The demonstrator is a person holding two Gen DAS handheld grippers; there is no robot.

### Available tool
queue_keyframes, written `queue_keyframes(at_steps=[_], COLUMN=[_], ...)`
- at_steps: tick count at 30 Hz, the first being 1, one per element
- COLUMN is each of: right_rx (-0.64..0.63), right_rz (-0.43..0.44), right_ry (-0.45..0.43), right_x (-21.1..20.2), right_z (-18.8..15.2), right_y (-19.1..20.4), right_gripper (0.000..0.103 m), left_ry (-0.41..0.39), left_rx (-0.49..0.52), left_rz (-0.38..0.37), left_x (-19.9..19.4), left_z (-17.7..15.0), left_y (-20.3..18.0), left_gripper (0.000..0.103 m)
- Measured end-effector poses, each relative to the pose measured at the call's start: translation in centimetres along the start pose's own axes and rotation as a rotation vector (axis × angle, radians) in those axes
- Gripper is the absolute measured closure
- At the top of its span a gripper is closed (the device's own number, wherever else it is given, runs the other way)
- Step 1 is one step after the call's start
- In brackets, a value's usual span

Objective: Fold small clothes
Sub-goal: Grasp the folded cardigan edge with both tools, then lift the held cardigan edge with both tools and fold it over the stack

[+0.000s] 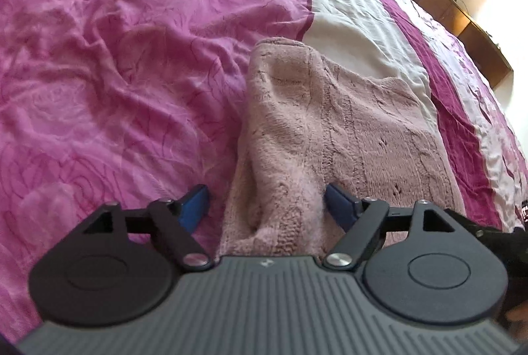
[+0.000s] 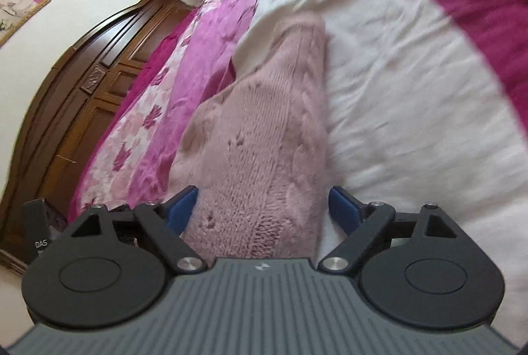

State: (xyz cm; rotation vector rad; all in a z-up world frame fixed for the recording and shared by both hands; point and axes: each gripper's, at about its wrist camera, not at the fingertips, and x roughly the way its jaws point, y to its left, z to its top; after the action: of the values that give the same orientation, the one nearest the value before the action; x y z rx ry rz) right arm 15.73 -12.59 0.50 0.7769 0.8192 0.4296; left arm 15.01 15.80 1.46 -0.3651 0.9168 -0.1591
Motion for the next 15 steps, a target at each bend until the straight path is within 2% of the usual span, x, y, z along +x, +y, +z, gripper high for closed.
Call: queue_keyframes(at_steps=[4, 8, 9, 10, 13, 15], right_rx=[-0.024, -0.006, 0.001, 0.007, 0.029, 0.034], right_rz=[0.014, 0.039, 0.038, 0.028, 0.031, 0.043], right_ry=[0.018, 0.028, 0.03, 0.03, 0.033, 0.031], right_x=[1.7, 2.8, 3.0, 3.0, 2.8, 2.3], right_z=[0.1, 0.5, 0.6, 0.8, 1.4, 1.9], right_y=[0.7, 0.6, 0.6, 0.5, 0.4, 0.6], right_gripper=[0.012, 0.014, 0.021, 0.033, 0.046, 0.048], left_ry=[0.011, 0.042, 0.038, 0.032, 0.027, 0.028], left_rx=[-0.036, -0.131, -0.135, -0.14, -0.183, -0.207], left_rz=[-0.037, -0.145, -0.149, -0.155, -0.186, -0.209], left_x=[0.3, 1.2, 1.2, 1.2, 0.8, 0.3], left_z=[0.0, -0.6, -0.7, -0.9, -0.8, -0.6], left_y=[0.0, 0.5, 0.5, 0.5, 0.9, 1.0], left_gripper=[0.024, 0.027, 0.033, 0.042, 0.055, 0.058])
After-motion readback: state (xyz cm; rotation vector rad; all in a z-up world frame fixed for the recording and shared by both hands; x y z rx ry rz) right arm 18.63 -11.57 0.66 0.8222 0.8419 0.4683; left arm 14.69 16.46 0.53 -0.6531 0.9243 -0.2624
